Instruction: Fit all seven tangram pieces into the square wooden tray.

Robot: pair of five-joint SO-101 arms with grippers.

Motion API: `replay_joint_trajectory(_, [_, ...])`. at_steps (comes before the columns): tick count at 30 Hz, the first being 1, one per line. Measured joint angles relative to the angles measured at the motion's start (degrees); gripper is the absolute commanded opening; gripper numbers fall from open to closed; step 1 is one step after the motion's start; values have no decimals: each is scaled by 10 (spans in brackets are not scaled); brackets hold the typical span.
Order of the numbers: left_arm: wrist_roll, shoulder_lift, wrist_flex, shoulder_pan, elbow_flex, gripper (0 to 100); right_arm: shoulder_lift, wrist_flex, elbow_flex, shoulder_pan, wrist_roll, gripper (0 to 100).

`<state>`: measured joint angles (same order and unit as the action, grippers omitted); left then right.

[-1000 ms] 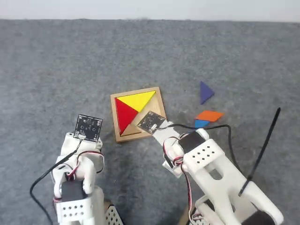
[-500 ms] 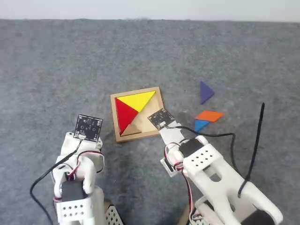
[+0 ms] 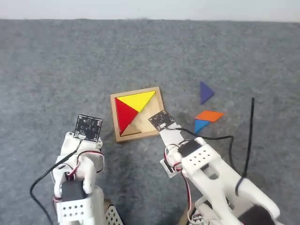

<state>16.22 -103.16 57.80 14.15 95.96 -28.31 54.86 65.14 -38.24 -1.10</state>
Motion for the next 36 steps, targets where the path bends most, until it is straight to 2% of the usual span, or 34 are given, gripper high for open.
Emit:
replay_joint_trajectory(5, [0,0,0,0,0,14,68,4,-35,-1,0,225])
replay_joint_trajectory(11, [0,0,0,0,0,14,123,15,-81,2,-10,220])
replay_joint_trajectory(21, [0,0,0,0,0,14,128,15,-85,3,-11,218])
replay_joint_trajectory(26, [0,0,0,0,0,14,128,15,-85,3,-11,139])
replay_joint_trajectory(36, [0,0,0,0,0,14,128,15,-88,4,-11,121])
